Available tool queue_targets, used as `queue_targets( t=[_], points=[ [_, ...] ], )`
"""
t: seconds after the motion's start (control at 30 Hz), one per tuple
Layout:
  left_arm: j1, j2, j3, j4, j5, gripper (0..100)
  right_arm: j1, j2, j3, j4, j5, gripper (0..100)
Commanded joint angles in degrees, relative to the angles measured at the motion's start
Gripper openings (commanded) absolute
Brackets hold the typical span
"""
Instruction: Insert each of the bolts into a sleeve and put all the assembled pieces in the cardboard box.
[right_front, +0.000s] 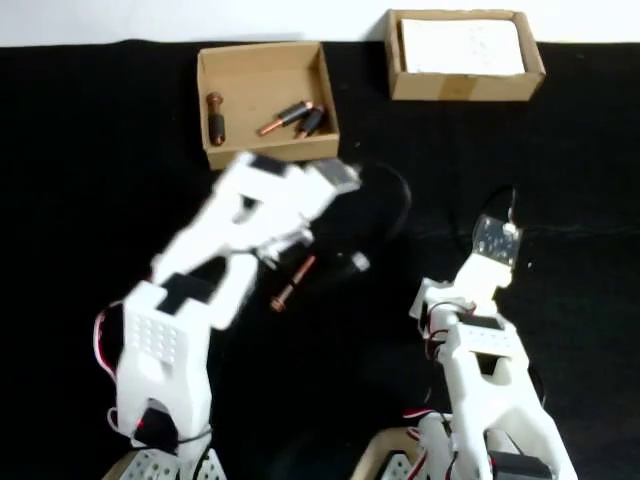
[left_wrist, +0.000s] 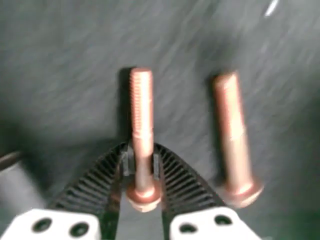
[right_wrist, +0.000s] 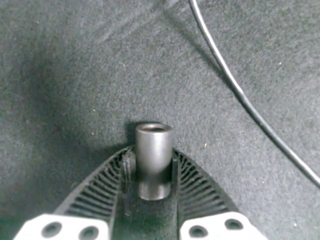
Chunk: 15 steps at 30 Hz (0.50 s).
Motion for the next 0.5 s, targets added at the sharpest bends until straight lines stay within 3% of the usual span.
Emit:
queue_targets(
  t=[0.0, 0.2, 0.47],
  points=[
    [-2.0, -4.5, -6.3, 7.2, -10.7, 1, 0.4, -1.3, 0.4, -0.9, -0.2, 0.6],
    [-3.7, -1.3, -11.8, 11.3, -28.9, 1, 0.6, -1.9, 4.0, -1.0, -0.2, 0.6],
    [-2.6, 11.2, -20.4, 11.4, -34.1, 1, 0.7, -1.9, 4.1, -0.9, -1.6, 0.6]
  ],
)
